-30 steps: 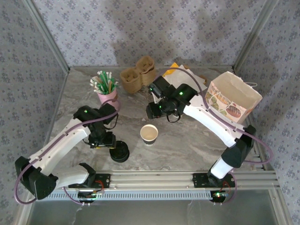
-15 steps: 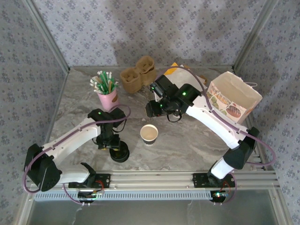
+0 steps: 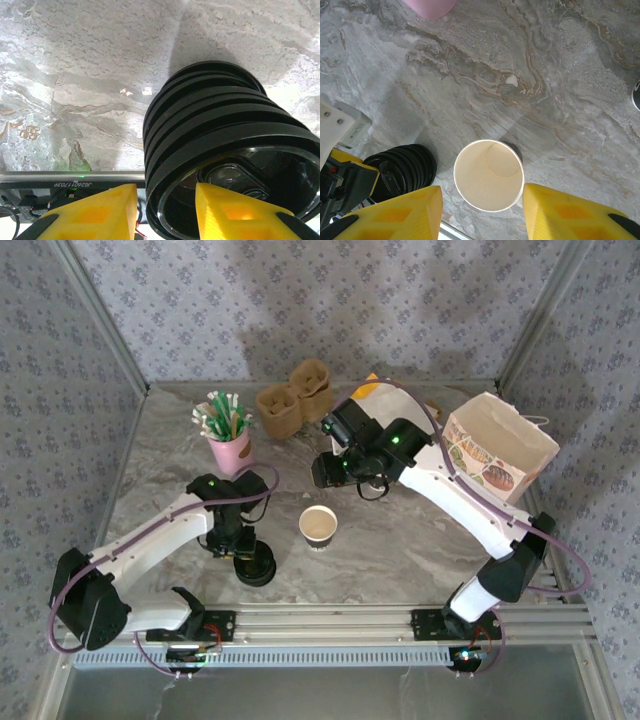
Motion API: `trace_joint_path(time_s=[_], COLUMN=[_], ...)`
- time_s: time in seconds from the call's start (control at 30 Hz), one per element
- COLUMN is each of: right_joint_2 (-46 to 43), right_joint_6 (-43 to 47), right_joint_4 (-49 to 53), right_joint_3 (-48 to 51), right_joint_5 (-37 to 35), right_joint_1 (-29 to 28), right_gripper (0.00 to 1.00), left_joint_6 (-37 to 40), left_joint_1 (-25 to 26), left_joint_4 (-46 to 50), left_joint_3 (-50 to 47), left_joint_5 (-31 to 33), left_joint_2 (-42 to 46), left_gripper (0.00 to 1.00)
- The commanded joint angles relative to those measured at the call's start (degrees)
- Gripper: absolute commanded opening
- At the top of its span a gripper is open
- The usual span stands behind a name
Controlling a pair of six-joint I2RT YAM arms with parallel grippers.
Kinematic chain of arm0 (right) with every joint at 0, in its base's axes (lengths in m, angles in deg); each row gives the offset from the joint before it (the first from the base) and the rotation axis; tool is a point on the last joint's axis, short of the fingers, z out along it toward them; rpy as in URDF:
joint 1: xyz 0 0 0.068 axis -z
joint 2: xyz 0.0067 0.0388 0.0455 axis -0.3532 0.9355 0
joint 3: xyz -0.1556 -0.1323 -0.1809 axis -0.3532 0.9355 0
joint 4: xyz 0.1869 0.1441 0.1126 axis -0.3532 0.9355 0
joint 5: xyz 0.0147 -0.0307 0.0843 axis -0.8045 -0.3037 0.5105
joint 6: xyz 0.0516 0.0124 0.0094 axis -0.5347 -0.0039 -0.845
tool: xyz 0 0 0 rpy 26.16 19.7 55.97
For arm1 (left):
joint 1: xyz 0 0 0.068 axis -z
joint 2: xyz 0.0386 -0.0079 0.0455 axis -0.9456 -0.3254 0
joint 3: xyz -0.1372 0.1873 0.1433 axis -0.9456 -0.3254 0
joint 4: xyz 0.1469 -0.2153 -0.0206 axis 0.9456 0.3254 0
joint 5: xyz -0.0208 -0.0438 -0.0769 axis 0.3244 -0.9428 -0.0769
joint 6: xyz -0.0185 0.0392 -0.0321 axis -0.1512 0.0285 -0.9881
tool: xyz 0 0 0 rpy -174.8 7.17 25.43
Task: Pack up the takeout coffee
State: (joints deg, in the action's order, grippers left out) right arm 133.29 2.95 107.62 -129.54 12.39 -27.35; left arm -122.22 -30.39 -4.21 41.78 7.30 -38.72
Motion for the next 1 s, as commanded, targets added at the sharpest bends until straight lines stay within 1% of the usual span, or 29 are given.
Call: trace_joint_path(time_s=[0.0,0.17,0.4,0.67,0.77,0.97], right_joint_2=[0.22,-0.34,-1.16,-1.97,-1.97,-2.06], right_joint_6=[-0.63,-0.80,-1.24,-1.51,-1.51,-1.69], right_joint_4=[1.21,1.82,2.26,2.05,2.29,2.18], right_joint_3=[-2.38,-2.36,-1.61,-0.56,-0.55,-0.40], right_joint_5=[-1.68,-2.31,-2.88,-2.70,-2.80,-3.03], right_joint_1=[-0.40,-0.42,-0.43,-0.41,-0.37,-0.20], right_gripper=[0.47,0.47,0.47,0.48,0.48,0.48], left_joint_6=[0.18,0.25,0.94,1.52,1.92,2.51], left_joint_1=[0.38,0.37,0.34,0.37,0.37,0.35], left_joint_4=[0.23,0.13,0.41,0.30,0.57,1.36], left_joint_3=[-0.24,-0.13,0.13,0.55,1.48,3.53], left_joint_5=[0.72,1.56,1.18,0.38,0.38,1.28], left_joint_2=[0.68,0.40,0.57,1.15,1.23,1.39], left_gripper=[0.36,0.35,0.25,0.20,0.16,0.15])
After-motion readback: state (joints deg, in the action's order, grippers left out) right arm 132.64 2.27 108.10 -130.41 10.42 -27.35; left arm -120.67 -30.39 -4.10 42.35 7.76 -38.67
